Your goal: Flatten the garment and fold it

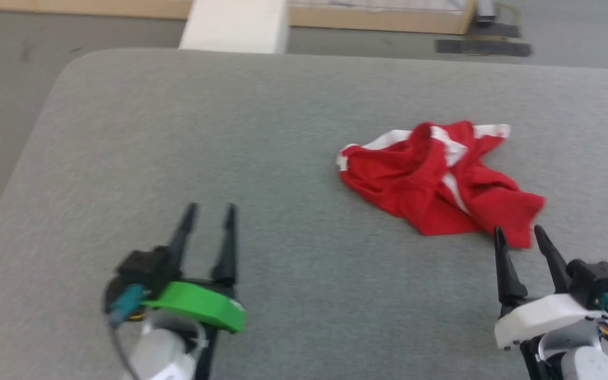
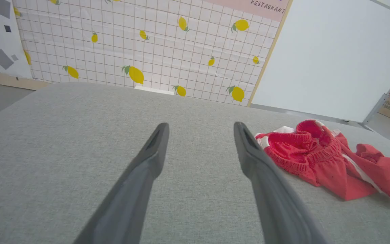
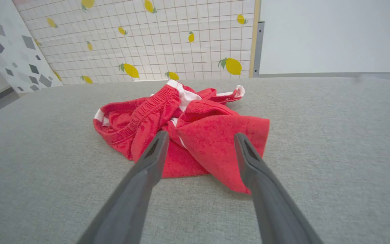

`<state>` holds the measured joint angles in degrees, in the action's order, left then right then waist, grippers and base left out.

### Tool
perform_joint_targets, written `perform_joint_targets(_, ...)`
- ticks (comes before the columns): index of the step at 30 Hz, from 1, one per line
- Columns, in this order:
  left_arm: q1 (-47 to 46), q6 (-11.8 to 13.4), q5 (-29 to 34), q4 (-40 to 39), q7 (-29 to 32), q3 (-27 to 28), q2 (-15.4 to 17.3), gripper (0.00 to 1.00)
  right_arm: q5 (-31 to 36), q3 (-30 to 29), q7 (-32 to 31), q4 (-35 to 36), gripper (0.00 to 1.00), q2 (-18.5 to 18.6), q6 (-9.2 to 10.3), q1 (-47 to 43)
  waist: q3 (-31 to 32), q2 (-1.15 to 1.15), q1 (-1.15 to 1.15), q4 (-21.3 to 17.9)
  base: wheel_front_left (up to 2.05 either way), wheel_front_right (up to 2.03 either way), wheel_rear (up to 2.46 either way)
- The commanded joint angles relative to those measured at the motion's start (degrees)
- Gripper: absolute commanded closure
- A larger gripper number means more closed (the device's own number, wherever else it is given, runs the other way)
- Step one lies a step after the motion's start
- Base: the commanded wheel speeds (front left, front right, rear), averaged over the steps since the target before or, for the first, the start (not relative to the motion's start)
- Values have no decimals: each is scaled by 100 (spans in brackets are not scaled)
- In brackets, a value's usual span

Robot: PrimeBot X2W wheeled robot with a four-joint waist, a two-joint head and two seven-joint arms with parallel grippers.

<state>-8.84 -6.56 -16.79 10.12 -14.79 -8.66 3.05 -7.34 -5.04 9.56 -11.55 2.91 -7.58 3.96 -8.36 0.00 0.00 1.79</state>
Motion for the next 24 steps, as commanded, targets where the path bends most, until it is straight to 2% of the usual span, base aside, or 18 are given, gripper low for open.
perform_joint_targets(1, -178, -42, -60, 122, -5, -187, -17, 0, -64, 40, 60, 47, 0, -1, 9, -57, 121, 0, 0, -551, 0, 0, 0)
perform_joint_targets(9, -1651, -88, -525, 1000, 732, -1405, -17, 0, -171, 355, 217, 70, 0, -2, 9, 102, -328, 0, 0, -1401, 0, 0, 0)
perform_joint_targets(10, -2272, -90, -837, 1461, 1219, -1783, -17, 0, -301, 494, 270, -9, 0, -2, 9, 204, -517, 0, 0, -1668, 0, 0, 0)
perform_joint_targets(13, -2768, -66, -1064, 1980, 1806, -1965, -17, 0, -455, 647, 326, -102, 0, -2, 9, 279, -670, 0, 0, -1856, 0, 0, 0)
perform_joint_targets(14, -3218, 95, -1230, 2458, 2374, -2064, -17, 0, -595, 801, 384, -233, 0, -2, 9, 352, -785, 0, 0, -2006, 0, 0, 0)
perform_joint_targets(18, -3747, 387, -1112, 2981, 2880, -2208, -14, 0, -690, 945, 445, -399, 0, -2, 9, 445, -881, 0, 0, -2112, 0, 0, 0)
perform_joint_targets(21, -3966, 457, -1064, 3298, 3256, -2292, -10, 0, -744, 1001, 477, -484, 0, -2, 9, 500, -896, 0, 0, -2149, 0, 0, 0)
perform_joint_targets(23, -4011, 359, -1200, 3335, 3373, -2270, -11, 57, -766, 1005, 494, -527, 0, -2, 9, 533, -892, 0, 0, -2143, 0, 0, 0)
perform_joint_targets(24, -4025, 328, -1243, 3291, 3311, -2256, -12, 100, -768, 984, 502, -546, 0, -2, 9, 547, -884, 0, 0, -2117, 0, 0, 0)
